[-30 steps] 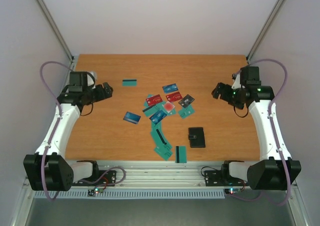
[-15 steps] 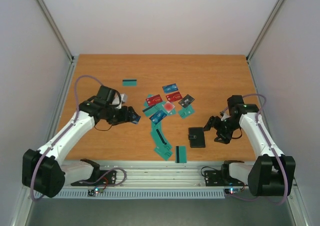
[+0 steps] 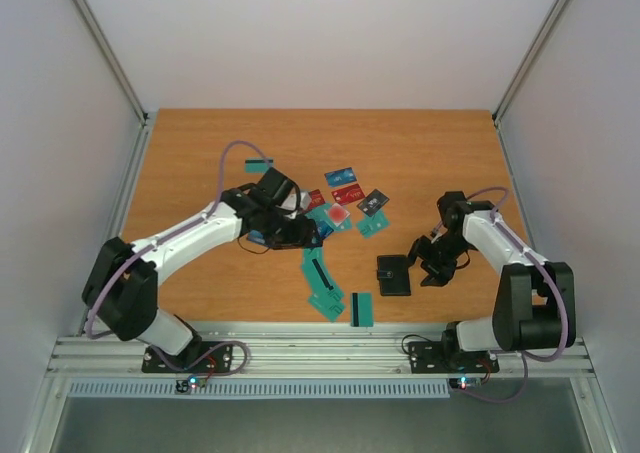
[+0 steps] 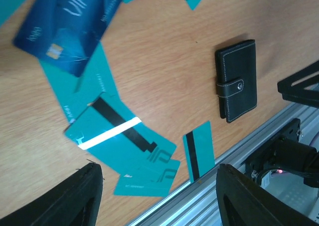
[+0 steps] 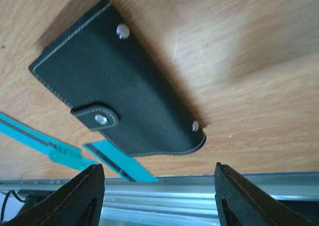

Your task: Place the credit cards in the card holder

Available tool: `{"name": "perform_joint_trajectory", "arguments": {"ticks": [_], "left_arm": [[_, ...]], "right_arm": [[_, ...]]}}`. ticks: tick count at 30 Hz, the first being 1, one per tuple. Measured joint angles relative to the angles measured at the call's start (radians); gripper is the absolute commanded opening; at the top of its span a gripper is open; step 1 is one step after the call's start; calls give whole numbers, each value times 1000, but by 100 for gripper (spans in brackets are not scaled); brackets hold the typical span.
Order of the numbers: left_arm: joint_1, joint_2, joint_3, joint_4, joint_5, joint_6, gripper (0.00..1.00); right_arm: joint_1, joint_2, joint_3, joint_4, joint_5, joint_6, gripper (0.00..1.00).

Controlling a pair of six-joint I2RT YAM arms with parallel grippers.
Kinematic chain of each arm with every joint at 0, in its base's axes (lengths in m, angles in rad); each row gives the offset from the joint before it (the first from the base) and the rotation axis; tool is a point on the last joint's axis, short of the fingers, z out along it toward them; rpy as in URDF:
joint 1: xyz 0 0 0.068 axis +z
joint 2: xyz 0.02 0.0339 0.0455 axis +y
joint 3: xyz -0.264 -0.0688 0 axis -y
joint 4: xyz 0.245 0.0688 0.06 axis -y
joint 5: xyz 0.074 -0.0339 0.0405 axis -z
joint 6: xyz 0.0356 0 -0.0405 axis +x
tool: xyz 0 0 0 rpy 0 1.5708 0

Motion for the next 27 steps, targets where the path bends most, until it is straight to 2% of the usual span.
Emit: {"name": "perform_joint_trajectory", "arguments": {"ticks": [4, 10, 21, 27], "left_arm": [[-55, 62, 35, 23, -2, -15, 61], [-108, 115, 79, 39, -10, -36, 60], [-117, 163, 122, 45, -51, -48, 60], [-117, 166, 125, 46, -73, -63, 60]], "right_arm": [[5, 29, 0, 42, 34, 1, 55], [16, 95, -18, 120, 60, 3, 54], [165, 163, -39, 235, 40, 32, 54], [266, 171, -38, 283, -14, 55, 58]]}}
